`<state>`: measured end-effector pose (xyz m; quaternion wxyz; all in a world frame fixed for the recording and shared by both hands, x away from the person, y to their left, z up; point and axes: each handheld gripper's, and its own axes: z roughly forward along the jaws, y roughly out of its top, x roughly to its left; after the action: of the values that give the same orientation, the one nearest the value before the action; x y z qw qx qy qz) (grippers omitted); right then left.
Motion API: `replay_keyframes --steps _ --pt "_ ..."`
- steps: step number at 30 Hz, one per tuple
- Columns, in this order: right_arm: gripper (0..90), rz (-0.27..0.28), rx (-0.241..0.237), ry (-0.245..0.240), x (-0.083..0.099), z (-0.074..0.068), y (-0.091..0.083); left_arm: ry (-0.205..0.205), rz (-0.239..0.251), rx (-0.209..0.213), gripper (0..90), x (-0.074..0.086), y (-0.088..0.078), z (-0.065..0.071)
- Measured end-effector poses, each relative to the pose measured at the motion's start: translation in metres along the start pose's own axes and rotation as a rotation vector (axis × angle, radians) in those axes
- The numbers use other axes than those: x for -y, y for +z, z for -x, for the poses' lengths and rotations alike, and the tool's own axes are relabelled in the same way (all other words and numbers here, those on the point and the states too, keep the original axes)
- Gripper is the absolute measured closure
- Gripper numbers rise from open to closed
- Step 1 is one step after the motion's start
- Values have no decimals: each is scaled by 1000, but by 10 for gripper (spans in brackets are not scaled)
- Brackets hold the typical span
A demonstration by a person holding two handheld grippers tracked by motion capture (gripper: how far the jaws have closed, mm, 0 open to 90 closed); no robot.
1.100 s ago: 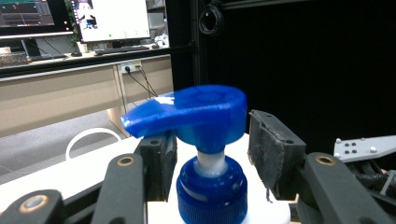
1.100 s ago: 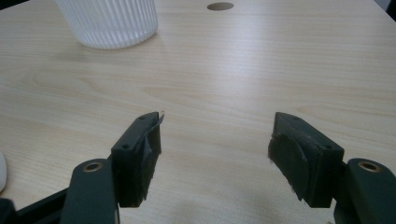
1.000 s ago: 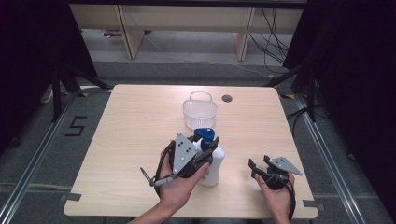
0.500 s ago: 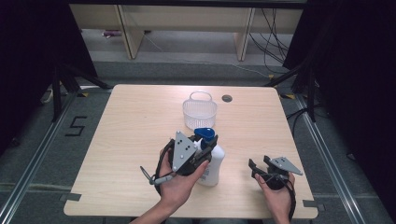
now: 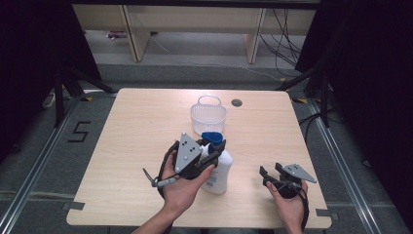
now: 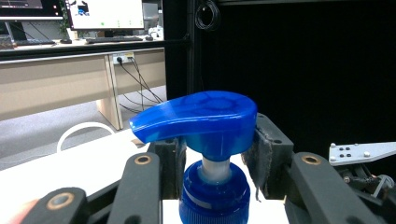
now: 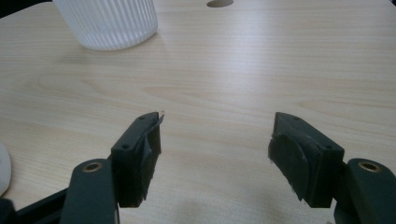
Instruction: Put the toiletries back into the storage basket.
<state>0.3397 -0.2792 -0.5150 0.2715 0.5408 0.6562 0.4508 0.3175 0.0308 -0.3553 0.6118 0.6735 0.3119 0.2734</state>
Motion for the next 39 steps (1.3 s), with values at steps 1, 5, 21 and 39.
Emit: replay_keyframes --steps 1,5,21,39 --pt "341 1 0 -2 0 0 0 5 -1 1 600 0 0 -1" --pt "341 3 -1 2 0 0 0 5 5 5 600 -3 0 -2" --pt "341 -2 -2 -6 0 1 -2 1 75 -16 601 -27 -3 -25" --pt "337 2 -5 21 1 -1 -3 2 104 -44 601 -50 8 -43"
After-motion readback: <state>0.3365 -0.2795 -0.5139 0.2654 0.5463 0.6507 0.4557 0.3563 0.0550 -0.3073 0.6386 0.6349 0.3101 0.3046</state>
